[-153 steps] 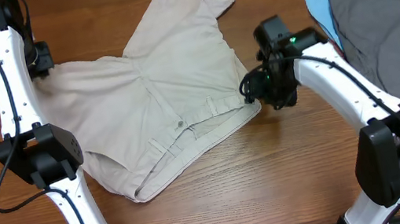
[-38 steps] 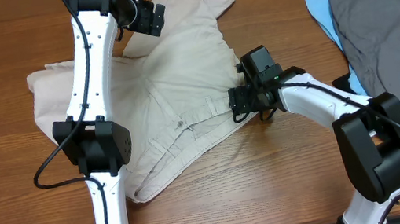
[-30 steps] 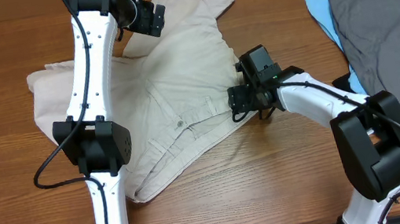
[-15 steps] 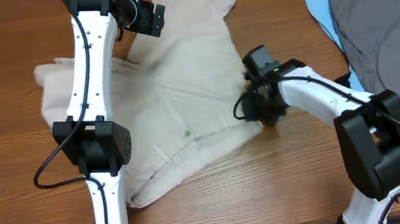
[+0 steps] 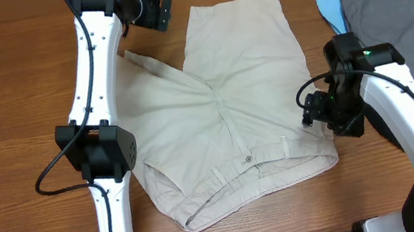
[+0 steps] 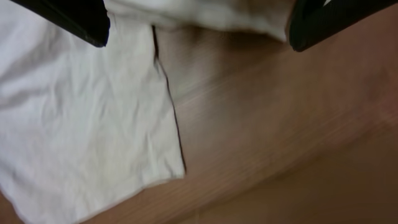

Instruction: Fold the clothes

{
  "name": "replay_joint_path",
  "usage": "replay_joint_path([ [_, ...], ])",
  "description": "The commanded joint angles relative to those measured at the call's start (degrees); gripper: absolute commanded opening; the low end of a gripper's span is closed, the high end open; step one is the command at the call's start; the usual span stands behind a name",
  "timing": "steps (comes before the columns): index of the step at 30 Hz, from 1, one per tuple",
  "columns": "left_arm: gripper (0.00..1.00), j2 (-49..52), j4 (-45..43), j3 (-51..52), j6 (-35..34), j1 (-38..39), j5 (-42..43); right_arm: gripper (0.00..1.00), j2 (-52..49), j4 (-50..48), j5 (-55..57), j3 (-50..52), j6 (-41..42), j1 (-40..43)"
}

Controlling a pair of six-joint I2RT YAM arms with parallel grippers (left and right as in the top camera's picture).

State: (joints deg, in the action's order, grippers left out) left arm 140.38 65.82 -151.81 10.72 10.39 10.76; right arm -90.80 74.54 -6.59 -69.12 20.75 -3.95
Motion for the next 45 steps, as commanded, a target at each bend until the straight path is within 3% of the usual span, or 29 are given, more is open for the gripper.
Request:
replay_joint_path([
  [1,0.94,4.07,-3.61,-0.15,0.39,1.90,1.81,0.80,0.04,-1.90,0.04,-1.01,-0.39,0.07],
  [6,0.94,10.49,-9.01,-0.15,0.44,4.79,1.75,0.80,0.04,-4.20,-1.16,-1.01,-0.59,0.04],
  [21,0.92,20.15,-10.60,-0.09,0.39,8.04,-4.92,0.78,0.04,-5.55,-1.14,-0.98,-0.57,-0.22],
  [29,0.70,23.12,-10.16,0.15,-1.14,8.04,-10.43,0.75,0.04,-6.25,-1.16,-0.98,-0.57,-0.22],
  [32,0.55,24.00,-9.70,0.26,-3.04,8.09,-11.85,0.73,0.04,-6.56,-1.16,-0.98,-0.55,-0.22],
  [35,0.39,24.11,-8.37,0.26,-6.51,8.02,-14.67,0.71,0.04,-6.97,-1.16,-0.98,-0.26,-0.22],
  [39,0.04,24.06,-3.61,-1.36,-14.14,6.08,-20.68,0.68,0.04,-8.76,-2.29,-0.98,0.52,-0.22],
  [45,0.04,24.06,9.38,-5.81,-21.66,-1.70,-20.76,0.64,0.00,-13.68,-4.17,-0.96,0.52,-2.01],
])
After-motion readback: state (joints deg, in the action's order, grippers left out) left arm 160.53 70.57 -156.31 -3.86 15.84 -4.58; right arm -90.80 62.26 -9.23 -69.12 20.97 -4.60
